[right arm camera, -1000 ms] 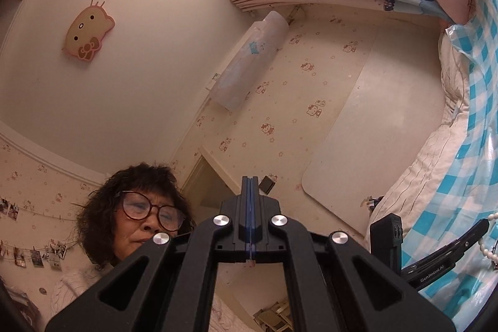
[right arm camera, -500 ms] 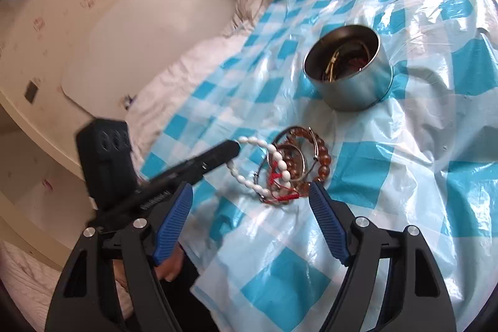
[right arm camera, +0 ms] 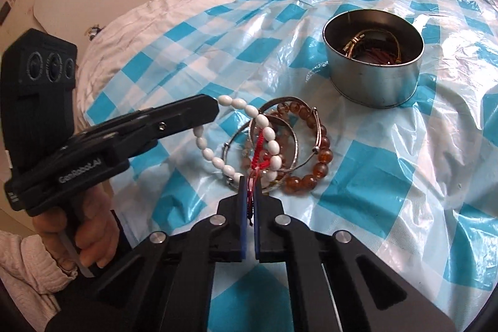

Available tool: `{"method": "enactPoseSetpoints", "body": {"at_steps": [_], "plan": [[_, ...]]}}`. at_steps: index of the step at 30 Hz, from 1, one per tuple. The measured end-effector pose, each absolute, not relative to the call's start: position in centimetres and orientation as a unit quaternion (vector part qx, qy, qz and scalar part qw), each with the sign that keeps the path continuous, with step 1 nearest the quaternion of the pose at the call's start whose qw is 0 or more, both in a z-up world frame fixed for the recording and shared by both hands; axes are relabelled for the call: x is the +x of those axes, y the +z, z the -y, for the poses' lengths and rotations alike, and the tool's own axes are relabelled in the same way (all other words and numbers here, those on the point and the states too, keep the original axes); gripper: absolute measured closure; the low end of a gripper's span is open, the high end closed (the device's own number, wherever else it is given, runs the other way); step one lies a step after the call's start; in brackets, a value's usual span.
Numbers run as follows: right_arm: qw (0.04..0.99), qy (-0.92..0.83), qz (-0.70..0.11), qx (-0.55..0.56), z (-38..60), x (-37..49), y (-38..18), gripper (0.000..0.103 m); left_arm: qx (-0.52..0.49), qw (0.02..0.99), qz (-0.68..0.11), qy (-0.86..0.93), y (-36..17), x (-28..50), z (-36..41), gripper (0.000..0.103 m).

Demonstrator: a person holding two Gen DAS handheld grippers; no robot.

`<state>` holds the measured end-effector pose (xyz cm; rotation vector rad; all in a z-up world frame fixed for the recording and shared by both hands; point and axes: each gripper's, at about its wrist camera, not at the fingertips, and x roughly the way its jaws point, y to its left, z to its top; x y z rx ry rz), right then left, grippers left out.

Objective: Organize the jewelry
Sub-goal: 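Lift the white bead bracelet with both tools and carry it over the tin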

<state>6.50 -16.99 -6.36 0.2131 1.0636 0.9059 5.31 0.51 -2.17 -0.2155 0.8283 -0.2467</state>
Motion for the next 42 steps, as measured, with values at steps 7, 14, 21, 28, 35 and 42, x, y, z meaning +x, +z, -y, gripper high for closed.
{"method": "enactPoseSetpoints", "body": {"at_steps": [7,14,21,28,35,42], "plan": [[0.717,0.47,-0.434,0.277,20.4,6.2,-5.0,0.1,-0.111,0.903,-0.396,-0.123,-2.0,5.2,-0.7,0.096],[0.718,0.479,-0.338,0.374,24.2,4.9,-1.3,0.1,-0.118,0.905,-0.385,-0.137,-1.6,4.9,-0.8,0.096],[0.732,0.461,-0.279,0.415,25.9,4.2,1.0,0.1,-0.119,0.909,-0.371,-0.147,-0.6,4.5,-0.6,0.096],[0.726,0.446,-0.256,0.456,26.1,5.2,0.3,0.1,-0.102,0.918,-0.35,-0.156,1.5,4.6,0.4,0.096],[0.733,0.418,-0.229,0.486,27.0,7.2,-0.1,0.1,-0.086,0.924,-0.337,-0.158,2.7,6.8,1.8,0.096],[0.752,0.39,-0.224,0.482,27.0,9.9,-0.3,0.1,-0.072,0.93,-0.329,-0.148,2.9,9.5,3.6,0.096]]}}
